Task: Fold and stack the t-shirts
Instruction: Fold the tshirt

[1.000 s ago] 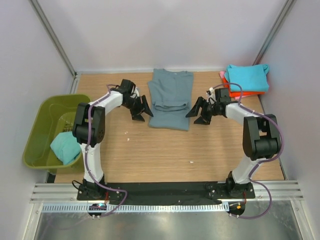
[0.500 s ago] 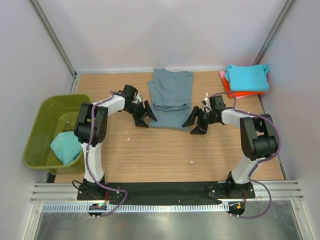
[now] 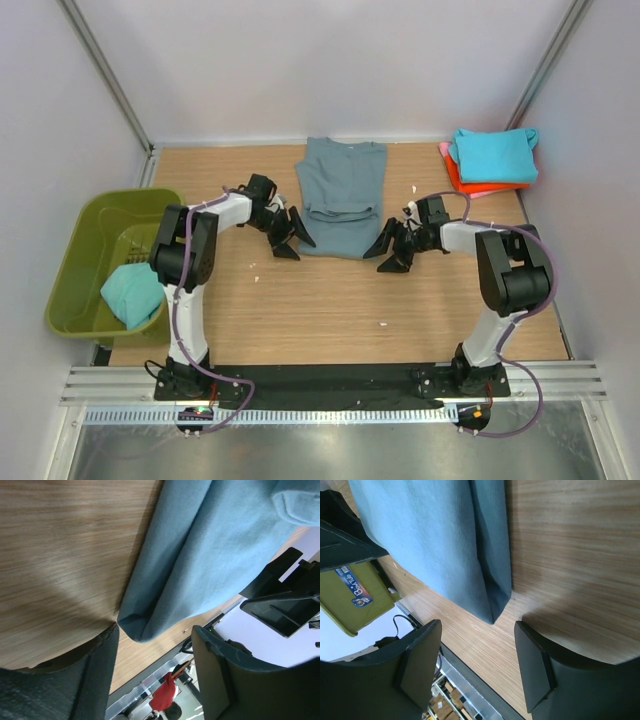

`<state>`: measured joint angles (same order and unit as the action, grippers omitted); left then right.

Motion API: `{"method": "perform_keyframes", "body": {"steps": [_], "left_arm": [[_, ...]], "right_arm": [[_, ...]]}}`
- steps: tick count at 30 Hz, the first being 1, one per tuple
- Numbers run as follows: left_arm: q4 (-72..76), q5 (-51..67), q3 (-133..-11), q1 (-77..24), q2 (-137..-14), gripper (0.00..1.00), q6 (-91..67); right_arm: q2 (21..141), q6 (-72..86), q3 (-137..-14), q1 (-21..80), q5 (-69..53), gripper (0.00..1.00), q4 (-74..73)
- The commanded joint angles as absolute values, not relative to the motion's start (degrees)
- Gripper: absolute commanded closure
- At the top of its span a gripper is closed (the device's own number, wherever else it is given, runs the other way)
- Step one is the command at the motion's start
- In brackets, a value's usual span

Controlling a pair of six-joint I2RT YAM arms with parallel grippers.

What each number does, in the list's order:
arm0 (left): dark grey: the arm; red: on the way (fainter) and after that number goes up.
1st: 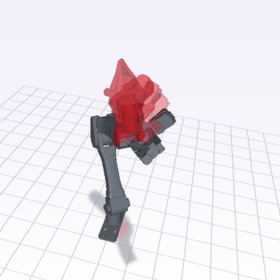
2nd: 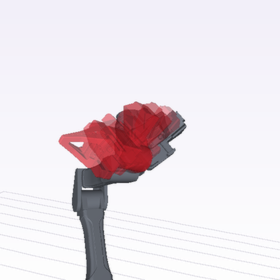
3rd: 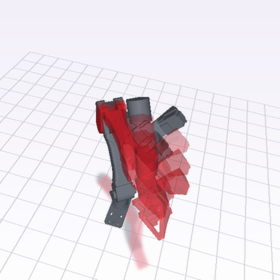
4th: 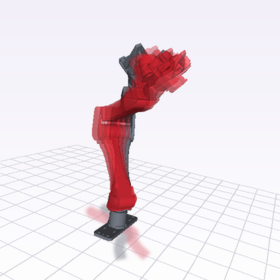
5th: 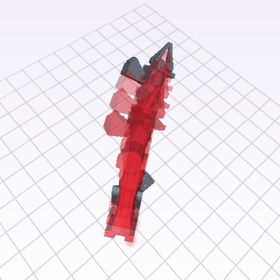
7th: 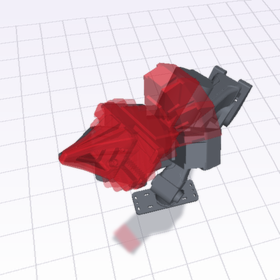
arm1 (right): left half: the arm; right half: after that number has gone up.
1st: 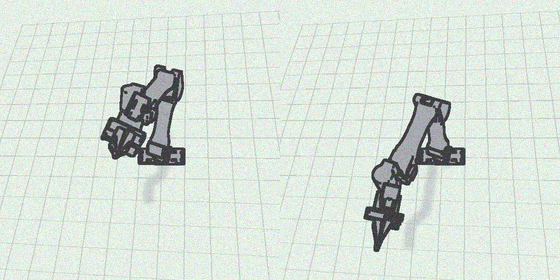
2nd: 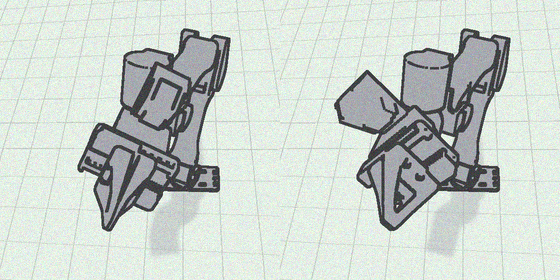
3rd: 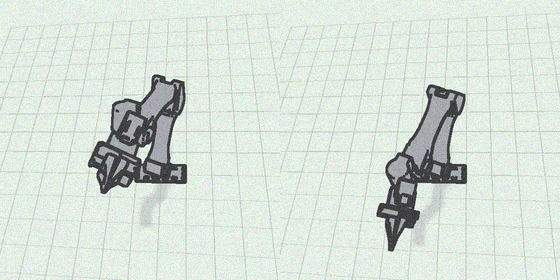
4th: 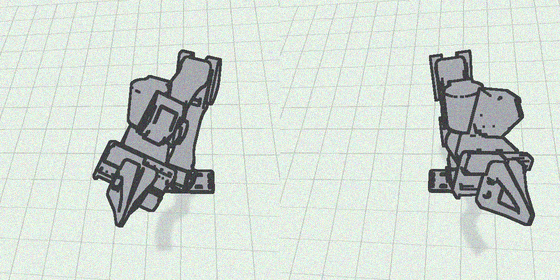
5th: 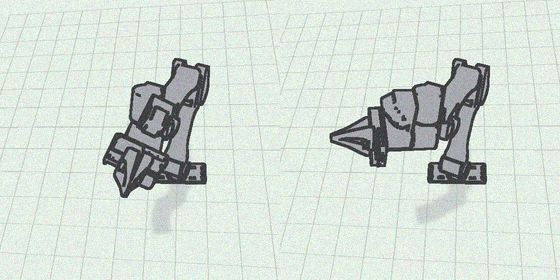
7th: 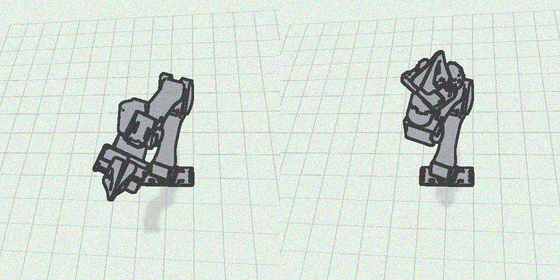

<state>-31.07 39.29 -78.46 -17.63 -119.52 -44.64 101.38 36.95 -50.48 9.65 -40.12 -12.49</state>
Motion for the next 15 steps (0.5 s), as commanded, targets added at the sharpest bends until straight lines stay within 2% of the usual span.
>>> {"method": "perform_keyframes", "body": {"steps": [1, 7, 12, 15], "left_arm": [[-29.80, 37.79, -78.66, -17.93, -121.55, 0.39, -44.30], [-29.27, 36.74, -79.54, -17.93, -122.52, 0.54, -44.12], [-28.39, 36.65, -79.72, -17.93, -122.61, 0.59, -44.56], [-28.39, 36.30, -79.54, -17.93, -122.61, 0.59, -44.56]], "right_arm": [[103.62, 37.62, -52.29, 10.11, -37.88, 0.35, -10.02], [104.33, 37.44, -52.74, 10.28, -37.79, 0.45, -9.41], [104.33, 37.97, -51.68, 10.28, -37.44, 0.55, -7.39], [104.33, 37.97, -51.86, 10.20, -36.83, 0.55, -6.77]]}}
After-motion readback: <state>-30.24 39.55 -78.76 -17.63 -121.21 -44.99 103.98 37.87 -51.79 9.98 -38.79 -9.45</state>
